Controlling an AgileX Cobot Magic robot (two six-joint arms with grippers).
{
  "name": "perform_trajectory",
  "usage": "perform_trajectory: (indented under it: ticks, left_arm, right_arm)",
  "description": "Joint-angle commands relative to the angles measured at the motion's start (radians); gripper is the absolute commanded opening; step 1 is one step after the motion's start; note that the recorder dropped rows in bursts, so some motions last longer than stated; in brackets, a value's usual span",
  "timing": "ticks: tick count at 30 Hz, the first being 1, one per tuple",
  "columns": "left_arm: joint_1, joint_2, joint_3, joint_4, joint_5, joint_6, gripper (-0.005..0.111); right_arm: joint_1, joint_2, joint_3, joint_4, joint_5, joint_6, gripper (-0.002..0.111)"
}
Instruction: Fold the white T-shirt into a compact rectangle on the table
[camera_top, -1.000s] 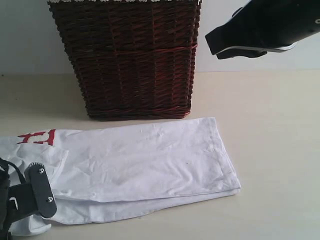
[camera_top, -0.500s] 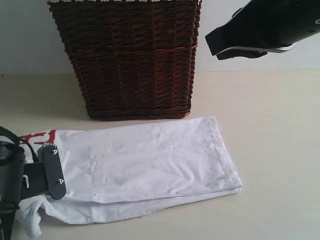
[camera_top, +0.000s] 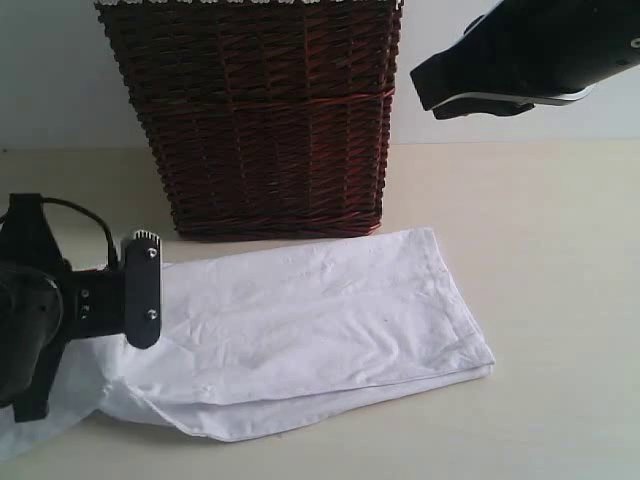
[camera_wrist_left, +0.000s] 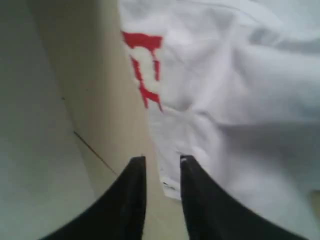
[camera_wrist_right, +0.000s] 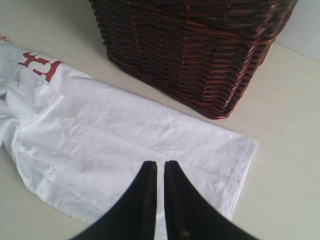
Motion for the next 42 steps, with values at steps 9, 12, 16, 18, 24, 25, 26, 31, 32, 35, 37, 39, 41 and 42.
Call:
perform_trajectory:
  ticks: [9, 12, 16, 18, 24, 25, 26, 31, 32, 35, 37, 39, 41, 42]
  left_arm:
    - [0.133, -0.039, -0.023, 0.093, -0.189, -0.428, 0.042]
    - [0.066, -0.100, -0.087, -0.219, -0.123, -0.318, 0.042]
    - [-0.028, -0.158, -0.085, -0.703, 0.006, -0.034, 0.042]
    - [-0.065, -0.163, -0.038, -0.808, 0.000, 0.016, 0.042]
    - [-0.116, -0.098, 0.100, -0.657, -0.167, -0.071, 0.043]
    - [-0.114, -0.078, 0.114, -0.588, -0.200, -0.111, 0.044]
    - [-0.114, -0.061, 0.124, -0.540, -0.227, -0.151, 0.047]
    - [-0.114, 0.067, 0.135, -0.356, -0.251, -0.306, 0.059]
    - [-0.114, 0.087, 0.135, -0.335, -0.251, -0.323, 0.060]
    - [-0.114, 0.154, 0.135, -0.262, -0.253, -0.364, 0.059]
    - [-0.114, 0.189, 0.135, -0.205, -0.253, -0.420, 0.059]
    - [-0.114, 0.219, 0.133, -0.160, -0.230, -0.468, 0.054]
    - [-0.114, 0.239, 0.129, -0.133, -0.203, -0.516, 0.041]
    - [-0.114, 0.243, 0.129, -0.128, -0.202, -0.520, 0.034]
  right_arm:
    - [-0.005, -0.008, -0.007, 0.017, -0.009, -0.028, 0.008]
    - [-0.005, -0.008, -0.007, 0.019, -0.003, -0.029, 0.008]
    - [-0.005, -0.008, -0.007, 0.021, -0.003, -0.034, 0.008]
    - [-0.005, -0.008, -0.007, 0.024, -0.003, -0.033, 0.008]
    - [-0.005, -0.008, -0.007, 0.030, -0.003, -0.044, 0.008]
    - [-0.005, -0.008, -0.007, 0.030, -0.003, -0.044, 0.008]
    - [-0.005, -0.008, -0.007, 0.030, -0.003, -0.044, 0.008]
    - [-0.005, -0.008, -0.007, 0.031, -0.005, -0.044, 0.008]
    - [-0.005, -0.008, -0.007, 0.031, -0.007, -0.044, 0.008]
    - [-0.005, -0.008, -0.007, 0.031, -0.007, -0.044, 0.008]
    - [-0.005, -0.008, -0.007, 0.033, -0.007, -0.046, 0.008]
    - [-0.005, -0.008, -0.007, 0.033, -0.007, -0.046, 0.008]
    - [-0.005, -0.008, -0.007, 0.033, -0.007, -0.046, 0.008]
    - [-0.005, -0.008, -0.007, 0.033, -0.007, -0.046, 0.008]
